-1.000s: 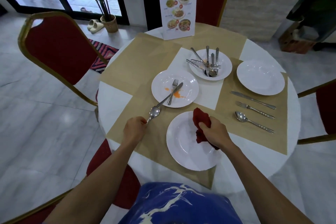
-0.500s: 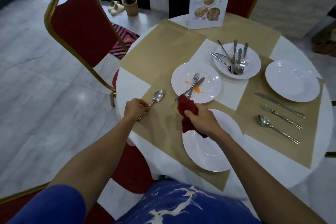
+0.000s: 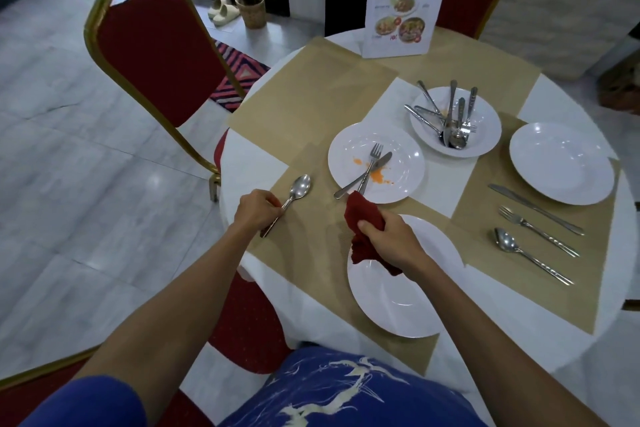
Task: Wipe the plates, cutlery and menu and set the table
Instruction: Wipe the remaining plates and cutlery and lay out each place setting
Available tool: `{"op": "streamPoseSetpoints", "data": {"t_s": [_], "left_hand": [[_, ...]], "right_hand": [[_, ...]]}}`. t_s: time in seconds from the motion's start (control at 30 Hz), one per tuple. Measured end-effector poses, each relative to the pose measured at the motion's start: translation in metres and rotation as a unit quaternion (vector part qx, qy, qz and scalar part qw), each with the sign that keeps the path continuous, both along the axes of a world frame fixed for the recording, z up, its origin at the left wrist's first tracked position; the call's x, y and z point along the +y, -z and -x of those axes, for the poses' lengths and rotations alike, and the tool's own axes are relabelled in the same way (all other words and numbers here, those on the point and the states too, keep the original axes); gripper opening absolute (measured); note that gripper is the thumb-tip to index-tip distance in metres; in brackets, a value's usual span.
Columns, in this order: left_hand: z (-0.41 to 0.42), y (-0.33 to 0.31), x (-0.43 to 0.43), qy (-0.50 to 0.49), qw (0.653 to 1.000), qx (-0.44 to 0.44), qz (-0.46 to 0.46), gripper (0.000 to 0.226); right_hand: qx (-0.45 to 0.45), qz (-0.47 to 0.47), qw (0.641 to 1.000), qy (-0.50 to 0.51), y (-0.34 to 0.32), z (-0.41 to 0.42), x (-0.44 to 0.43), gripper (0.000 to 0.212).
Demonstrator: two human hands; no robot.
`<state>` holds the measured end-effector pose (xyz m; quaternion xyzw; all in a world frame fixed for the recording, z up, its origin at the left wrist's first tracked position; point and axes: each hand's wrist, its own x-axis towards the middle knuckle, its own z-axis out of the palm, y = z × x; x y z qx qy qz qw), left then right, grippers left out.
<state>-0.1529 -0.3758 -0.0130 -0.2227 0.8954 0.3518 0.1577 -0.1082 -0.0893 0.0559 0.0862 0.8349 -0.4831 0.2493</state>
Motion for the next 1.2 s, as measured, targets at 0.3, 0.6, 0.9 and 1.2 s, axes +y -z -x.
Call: {"op": "streamPoseSetpoints", "data": {"t_s": [0.3,0.6,0.9,1.2], "left_hand": [[0.013,-0.011,0.019,0.005,0.998,0.039,0.051,0.013],[0.050,-0.039,0.125,0.133,0.981,0.116,0.073,0.022],[0.072,-0.021,0.171,0.216,0.956,0.083,0.179,0.041],[0.092,-0.021,0.171,0.179,0.967,0.046,0.175,0.029]], "right_hand": [[-0.002,0.036,0.998,0.049,-0.004,0.003,0.013,0.019],[0.008,0.123,0.975,0.182,-0.018,0.003,0.028,0.029],[0.020,0.151,0.961,0.232,-0.031,-0.017,0.060,0.026],[0.008,0.139,0.952,0.272,-0.031,-0.033,0.082,0.025]]}}
